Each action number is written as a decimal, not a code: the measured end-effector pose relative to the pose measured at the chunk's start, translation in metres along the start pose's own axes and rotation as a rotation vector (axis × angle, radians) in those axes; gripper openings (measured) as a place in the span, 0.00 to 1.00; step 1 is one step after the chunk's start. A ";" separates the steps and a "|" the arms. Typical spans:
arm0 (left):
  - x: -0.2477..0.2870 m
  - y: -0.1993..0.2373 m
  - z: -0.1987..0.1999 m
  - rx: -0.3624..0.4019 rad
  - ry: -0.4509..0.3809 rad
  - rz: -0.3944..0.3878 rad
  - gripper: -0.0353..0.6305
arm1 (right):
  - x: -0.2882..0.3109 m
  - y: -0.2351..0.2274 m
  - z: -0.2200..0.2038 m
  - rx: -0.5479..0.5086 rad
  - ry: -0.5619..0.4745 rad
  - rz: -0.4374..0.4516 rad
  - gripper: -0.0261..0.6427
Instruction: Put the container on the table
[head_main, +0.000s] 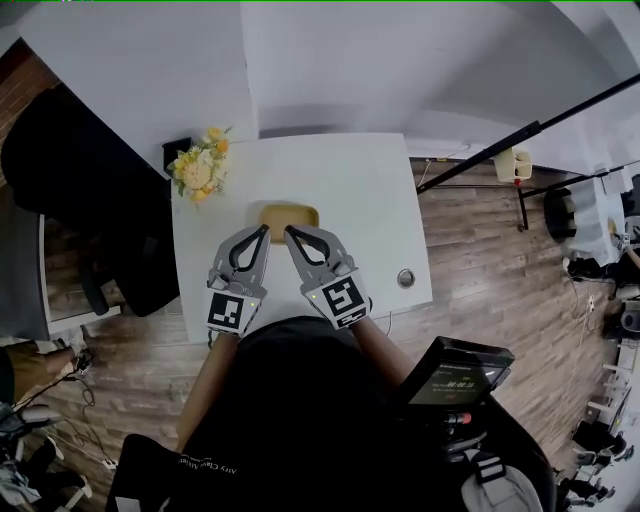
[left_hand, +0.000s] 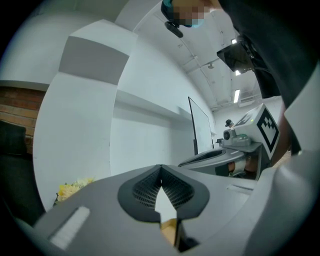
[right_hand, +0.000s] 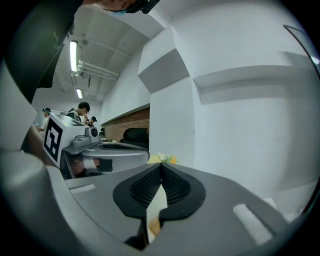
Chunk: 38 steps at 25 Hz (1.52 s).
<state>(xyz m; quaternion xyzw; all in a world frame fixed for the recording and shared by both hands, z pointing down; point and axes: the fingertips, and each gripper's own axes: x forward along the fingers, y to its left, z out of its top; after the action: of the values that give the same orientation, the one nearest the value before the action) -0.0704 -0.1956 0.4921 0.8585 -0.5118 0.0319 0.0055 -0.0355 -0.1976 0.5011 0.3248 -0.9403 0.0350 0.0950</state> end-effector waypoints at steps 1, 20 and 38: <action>0.001 0.000 0.000 0.004 0.000 0.001 0.06 | 0.000 -0.001 0.000 0.001 -0.005 -0.001 0.06; -0.001 -0.005 -0.012 0.046 -0.036 -0.010 0.06 | 0.001 0.001 -0.012 -0.005 0.020 0.000 0.06; -0.004 -0.008 -0.020 0.029 -0.005 -0.013 0.06 | -0.001 0.005 -0.023 0.007 0.049 0.021 0.06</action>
<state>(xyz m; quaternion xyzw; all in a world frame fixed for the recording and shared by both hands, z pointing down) -0.0657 -0.1876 0.5123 0.8618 -0.5059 0.0371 -0.0081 -0.0343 -0.1907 0.5233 0.3142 -0.9410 0.0471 0.1165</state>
